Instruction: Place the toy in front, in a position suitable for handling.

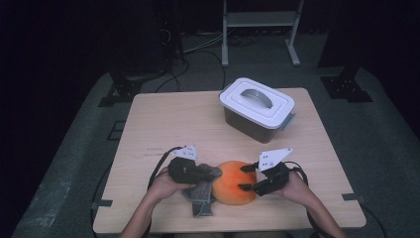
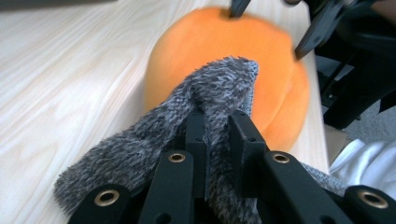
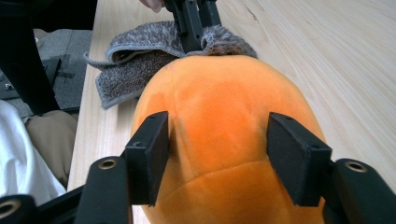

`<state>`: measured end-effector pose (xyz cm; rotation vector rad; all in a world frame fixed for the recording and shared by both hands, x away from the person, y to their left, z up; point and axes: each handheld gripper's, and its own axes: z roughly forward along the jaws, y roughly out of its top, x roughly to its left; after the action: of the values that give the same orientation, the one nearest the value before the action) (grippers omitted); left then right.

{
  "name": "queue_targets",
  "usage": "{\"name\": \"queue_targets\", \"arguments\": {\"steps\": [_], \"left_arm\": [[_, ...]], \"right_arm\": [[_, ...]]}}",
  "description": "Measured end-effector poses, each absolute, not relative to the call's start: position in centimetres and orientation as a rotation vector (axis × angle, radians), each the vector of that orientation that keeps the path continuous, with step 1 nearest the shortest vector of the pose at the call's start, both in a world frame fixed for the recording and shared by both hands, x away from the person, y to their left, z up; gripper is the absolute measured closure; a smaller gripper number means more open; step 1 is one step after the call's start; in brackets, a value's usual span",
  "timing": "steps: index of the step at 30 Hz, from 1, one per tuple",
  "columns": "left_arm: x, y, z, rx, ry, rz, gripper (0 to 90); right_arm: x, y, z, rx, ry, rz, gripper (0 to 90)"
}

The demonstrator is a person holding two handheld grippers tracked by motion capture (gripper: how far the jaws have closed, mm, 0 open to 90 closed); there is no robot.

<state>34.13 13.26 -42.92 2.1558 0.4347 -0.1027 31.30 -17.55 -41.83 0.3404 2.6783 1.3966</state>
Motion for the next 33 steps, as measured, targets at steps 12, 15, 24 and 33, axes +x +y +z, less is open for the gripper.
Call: {"name": "queue_targets", "arguments": {"steps": [12, 15, 24, 33], "left_arm": [[32.5, 11.2, -39.4, 2.120, 0.296, -0.057, 79.2], [32.6, 11.0, -40.3, 2.165, 0.315, -0.049, 79.3], [34.0, 13.1, -41.9, 2.129, 0.422, -0.085, 79.5], [32.8, 12.8, -38.5, 2.095, 0.377, 0.020, 79.4]], "right_arm": [[31.1, -16.9, -42.0, 0.392, 2.654, 1.398, 26.0], [31.1, -16.7, -41.9, 0.379, 2.657, 1.372, 22.3], [32.2, -18.3, -42.9, 0.469, 2.686, 1.353, 20.9], [31.3, -17.1, -41.6, 0.396, 2.602, 1.334, 57.0]]}}
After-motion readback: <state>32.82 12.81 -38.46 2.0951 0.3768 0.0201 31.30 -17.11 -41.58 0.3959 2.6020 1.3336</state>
